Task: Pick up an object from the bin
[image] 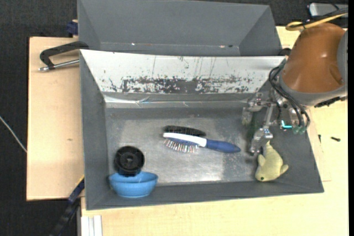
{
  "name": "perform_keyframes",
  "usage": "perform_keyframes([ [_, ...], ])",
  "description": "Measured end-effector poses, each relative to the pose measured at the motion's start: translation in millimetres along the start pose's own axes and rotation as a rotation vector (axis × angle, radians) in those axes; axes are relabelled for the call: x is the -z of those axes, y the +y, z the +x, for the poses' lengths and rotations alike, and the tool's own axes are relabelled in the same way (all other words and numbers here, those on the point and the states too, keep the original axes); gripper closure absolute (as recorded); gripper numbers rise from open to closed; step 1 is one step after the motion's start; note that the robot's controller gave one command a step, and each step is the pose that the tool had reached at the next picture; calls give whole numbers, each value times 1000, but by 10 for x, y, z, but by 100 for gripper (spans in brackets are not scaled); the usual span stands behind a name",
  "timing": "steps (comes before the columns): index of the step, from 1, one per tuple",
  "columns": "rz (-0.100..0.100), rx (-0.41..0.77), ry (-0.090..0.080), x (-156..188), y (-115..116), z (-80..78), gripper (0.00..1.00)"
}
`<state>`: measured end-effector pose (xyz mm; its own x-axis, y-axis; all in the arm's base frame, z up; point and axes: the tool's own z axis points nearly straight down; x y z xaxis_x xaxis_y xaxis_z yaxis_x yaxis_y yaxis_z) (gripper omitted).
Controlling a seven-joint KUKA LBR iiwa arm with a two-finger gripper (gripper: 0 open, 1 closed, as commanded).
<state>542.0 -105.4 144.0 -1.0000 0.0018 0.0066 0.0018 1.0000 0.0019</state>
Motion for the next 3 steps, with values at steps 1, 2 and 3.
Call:
perform_keyframes([
  [1,0,45,-10,-747,757,57,0],
  [2,-5,8,-15,-421,1593,72,0],
  [3,-1,-316,-12,-383,1820,134,0],
])
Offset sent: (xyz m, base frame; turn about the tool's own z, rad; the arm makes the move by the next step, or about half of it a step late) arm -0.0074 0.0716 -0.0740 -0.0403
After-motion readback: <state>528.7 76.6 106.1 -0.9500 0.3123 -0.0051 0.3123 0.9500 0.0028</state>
